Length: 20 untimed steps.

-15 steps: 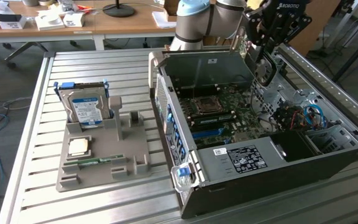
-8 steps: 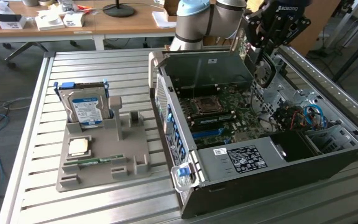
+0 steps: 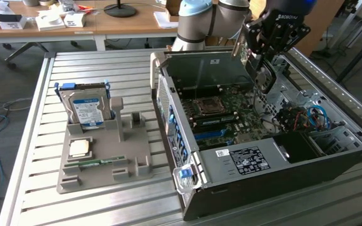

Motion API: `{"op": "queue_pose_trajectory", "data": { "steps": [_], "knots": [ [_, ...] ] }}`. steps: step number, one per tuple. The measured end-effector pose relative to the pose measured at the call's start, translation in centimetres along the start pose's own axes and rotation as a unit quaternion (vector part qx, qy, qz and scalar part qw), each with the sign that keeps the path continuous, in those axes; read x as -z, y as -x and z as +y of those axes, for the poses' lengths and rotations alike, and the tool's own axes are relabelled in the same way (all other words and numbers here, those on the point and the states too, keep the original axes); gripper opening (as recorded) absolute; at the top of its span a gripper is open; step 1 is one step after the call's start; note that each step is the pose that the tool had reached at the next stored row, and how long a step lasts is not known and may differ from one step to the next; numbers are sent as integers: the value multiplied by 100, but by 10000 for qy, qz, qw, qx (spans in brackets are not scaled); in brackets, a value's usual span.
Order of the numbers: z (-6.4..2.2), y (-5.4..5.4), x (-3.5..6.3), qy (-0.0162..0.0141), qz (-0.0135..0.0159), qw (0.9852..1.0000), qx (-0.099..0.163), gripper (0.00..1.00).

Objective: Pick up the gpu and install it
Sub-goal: 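Pick up the gpu and move the gpu toward the slot, then insert the gpu into the slot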

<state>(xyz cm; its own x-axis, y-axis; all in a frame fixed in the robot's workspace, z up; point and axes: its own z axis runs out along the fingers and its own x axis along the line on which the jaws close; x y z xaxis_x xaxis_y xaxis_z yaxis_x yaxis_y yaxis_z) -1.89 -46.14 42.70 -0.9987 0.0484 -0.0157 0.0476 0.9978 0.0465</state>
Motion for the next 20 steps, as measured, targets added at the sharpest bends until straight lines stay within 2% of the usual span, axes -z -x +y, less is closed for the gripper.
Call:
{"op": "queue_pose_trajectory", "data": {
  "steps": [6,20],
  "knots": [
    [-3,5,-79,0,0,10000,0,26],
    [-3,5,-80,0,0,10000,5,26]
  ]
}}
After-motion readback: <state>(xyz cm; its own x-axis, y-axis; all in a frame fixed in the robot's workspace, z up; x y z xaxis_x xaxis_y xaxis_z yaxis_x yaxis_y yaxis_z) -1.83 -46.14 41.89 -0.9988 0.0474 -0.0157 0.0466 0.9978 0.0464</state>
